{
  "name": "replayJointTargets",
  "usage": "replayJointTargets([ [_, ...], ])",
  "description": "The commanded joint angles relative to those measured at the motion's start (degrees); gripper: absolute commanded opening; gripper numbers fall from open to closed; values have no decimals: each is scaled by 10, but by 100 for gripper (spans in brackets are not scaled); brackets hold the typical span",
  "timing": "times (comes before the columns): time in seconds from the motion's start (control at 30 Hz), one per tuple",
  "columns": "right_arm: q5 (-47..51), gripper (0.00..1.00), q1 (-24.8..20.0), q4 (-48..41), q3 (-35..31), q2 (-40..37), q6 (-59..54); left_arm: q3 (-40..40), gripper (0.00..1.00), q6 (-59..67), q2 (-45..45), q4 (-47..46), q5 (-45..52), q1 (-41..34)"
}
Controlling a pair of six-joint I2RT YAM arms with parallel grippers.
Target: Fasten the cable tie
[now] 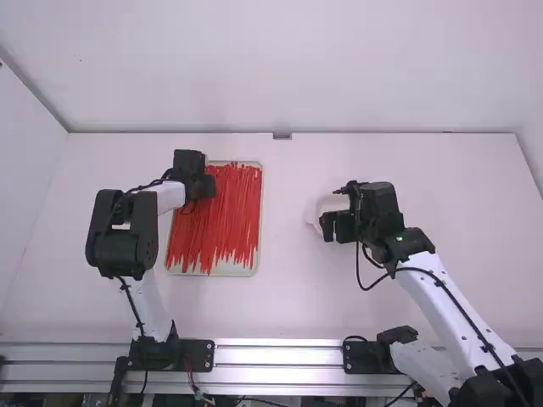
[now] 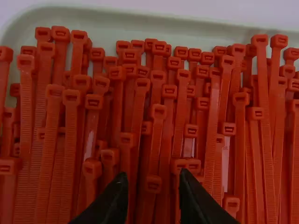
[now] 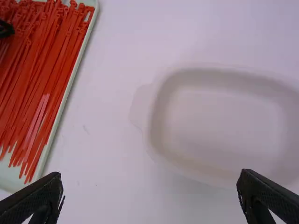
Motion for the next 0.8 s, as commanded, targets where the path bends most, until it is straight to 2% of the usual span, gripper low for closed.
replayJointTargets([
  [0.0, -3, 99, 2, -1, 20, -8, 0, -3, 27, 5, 7, 0, 4, -4],
  [0.23, -3, 99, 2, -1, 20, -8, 0, -3, 24, 11, 7, 2, -11, -4],
  [0.77, -3, 99, 2, -3, 20, -8, -1, -7, 27, 37, 7, 26, -9, -4],
])
